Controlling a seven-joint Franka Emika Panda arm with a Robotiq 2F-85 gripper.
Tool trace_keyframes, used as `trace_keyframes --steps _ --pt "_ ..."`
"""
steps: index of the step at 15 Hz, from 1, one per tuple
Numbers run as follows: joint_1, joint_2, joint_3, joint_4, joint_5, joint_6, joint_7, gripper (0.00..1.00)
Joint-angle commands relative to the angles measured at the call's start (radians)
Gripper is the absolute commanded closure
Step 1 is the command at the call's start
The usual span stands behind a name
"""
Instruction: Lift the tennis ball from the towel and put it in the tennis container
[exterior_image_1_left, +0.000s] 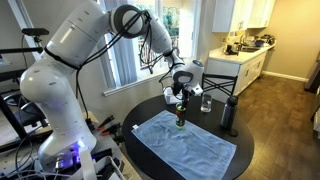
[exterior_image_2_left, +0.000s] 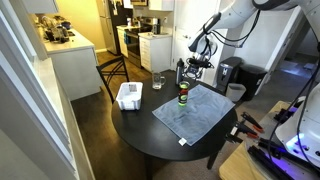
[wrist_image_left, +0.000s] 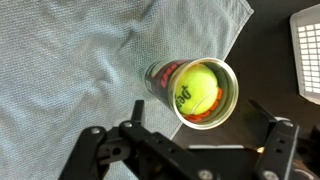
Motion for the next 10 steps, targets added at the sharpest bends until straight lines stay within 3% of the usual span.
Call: trace_keyframes --steps 1,2,10 --pt "-0.028 -0.079 0.025 -0.083 0.044 -0.016 -0.06 0.0" --pt "0.005 -0.016 -0.004 -0.014 0.018 -0.007 -0.012 0.0" --pt "0.008 -0.01 -0.006 -0.01 0.018 -0.007 -0.013 0.0"
